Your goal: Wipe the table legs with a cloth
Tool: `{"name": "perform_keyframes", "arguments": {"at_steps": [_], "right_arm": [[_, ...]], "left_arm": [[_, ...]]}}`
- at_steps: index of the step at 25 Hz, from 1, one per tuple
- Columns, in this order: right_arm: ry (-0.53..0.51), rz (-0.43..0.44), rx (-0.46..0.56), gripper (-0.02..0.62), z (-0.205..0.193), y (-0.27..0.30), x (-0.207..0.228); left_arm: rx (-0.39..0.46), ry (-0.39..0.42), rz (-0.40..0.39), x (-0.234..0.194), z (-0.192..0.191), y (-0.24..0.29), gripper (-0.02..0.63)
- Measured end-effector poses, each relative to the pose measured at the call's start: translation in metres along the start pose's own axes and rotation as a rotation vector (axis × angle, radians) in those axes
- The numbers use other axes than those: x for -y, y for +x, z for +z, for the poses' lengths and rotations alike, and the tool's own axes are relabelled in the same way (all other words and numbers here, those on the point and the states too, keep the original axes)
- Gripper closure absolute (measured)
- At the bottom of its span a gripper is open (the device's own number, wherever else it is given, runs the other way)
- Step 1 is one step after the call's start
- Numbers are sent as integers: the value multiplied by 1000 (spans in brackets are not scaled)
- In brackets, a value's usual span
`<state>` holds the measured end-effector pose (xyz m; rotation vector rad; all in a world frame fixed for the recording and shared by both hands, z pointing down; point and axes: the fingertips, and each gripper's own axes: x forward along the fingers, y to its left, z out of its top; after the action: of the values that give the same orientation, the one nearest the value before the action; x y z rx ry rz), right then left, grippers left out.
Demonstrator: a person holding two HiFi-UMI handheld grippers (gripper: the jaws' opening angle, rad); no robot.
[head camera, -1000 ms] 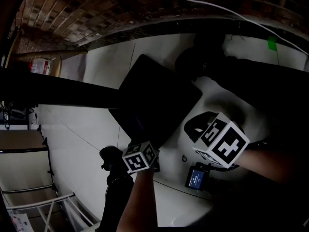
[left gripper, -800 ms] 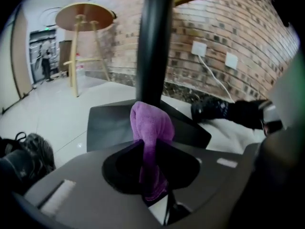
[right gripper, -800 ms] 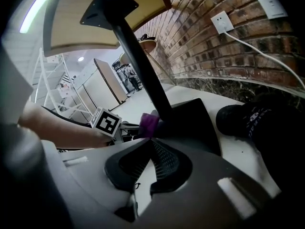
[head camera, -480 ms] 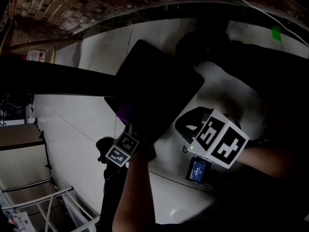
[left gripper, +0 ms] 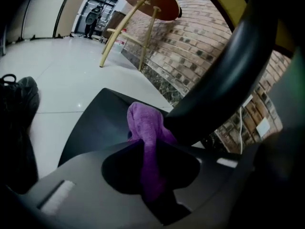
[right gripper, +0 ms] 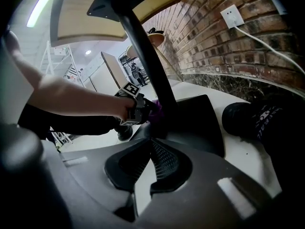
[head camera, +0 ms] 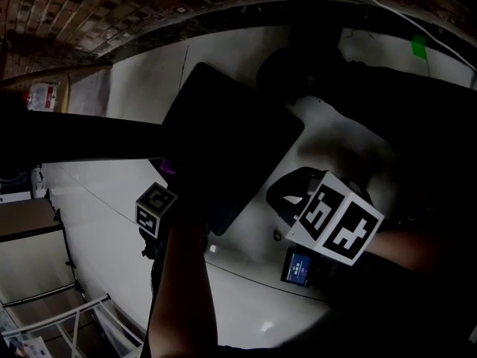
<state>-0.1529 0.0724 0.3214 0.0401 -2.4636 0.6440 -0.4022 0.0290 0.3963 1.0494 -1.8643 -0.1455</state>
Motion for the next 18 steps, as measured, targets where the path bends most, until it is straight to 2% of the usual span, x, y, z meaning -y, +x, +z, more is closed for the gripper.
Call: {"name": "perform_keyframes", "arguments": {"at_steps": [4,8,13,18], "right_arm": [[-2,2,-1,594,-1,-1,-1],[-18,22,24,594,9,-3,-13],[-41,56,56,594,21,-7,-35],[-86,89,107,594,43,-15,-56]], "left_arm": [[65,-99,-114,21,3,-9,518],[154,-131,-238,43,26,-36,518],[272,-67,-357,78,70,-82,520],[396,76,-416,115,114,-132,520]]}}
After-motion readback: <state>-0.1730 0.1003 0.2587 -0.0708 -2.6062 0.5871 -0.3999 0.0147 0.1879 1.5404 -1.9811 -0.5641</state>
